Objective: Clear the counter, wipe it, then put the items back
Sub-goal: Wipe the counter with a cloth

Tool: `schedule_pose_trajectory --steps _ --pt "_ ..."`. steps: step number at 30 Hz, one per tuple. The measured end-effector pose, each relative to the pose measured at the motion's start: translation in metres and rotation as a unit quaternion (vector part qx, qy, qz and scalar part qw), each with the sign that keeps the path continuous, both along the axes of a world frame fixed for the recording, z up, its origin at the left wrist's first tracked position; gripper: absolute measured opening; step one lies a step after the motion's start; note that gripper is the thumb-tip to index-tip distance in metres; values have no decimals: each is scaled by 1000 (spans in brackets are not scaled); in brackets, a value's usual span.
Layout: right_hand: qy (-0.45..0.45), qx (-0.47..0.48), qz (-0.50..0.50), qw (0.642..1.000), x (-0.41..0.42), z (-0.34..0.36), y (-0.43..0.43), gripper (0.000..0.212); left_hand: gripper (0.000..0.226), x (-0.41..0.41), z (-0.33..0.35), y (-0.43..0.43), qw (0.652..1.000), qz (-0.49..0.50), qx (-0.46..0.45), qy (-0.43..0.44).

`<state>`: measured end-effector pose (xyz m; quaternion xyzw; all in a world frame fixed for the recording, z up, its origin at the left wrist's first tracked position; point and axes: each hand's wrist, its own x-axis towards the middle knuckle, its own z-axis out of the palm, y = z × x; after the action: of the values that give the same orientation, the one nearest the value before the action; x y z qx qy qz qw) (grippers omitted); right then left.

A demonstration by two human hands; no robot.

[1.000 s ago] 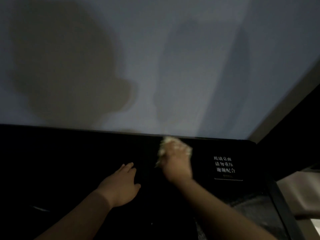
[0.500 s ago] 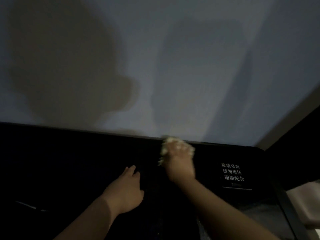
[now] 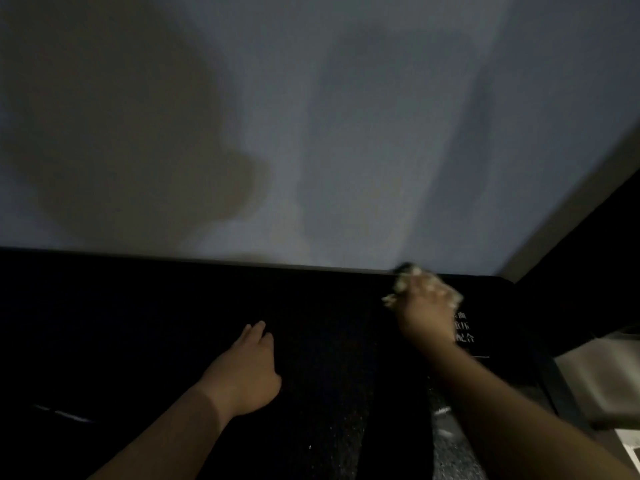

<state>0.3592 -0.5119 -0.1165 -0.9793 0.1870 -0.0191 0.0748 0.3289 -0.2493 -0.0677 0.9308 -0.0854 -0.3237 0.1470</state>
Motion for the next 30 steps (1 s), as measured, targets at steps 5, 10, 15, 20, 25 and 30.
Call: schedule_pose_trajectory --steps 5,10,15,20,25,30 --pt "2 48 407 912 -47 3 105 62 67 2 5 3 1000 -14 -11 21" --pt "8 70 228 971 -8 9 18 56 67 -4 9 4 999 -19 -20 16" --pt "0 54 133 990 -25 5 22 60 68 -8 5 4 1000 -27 -4 4" --pt "16 -23 448 893 -116 -7 69 69 69 -18 5 3 997 -63 49 -20" --pt "26 15 239 971 -48 7 19 60 64 -38 8 1 994 -75 78 -23" --pt "-36 52 255 965 -86 -1 78 62 58 -41 10 3 995 -67 63 -22"
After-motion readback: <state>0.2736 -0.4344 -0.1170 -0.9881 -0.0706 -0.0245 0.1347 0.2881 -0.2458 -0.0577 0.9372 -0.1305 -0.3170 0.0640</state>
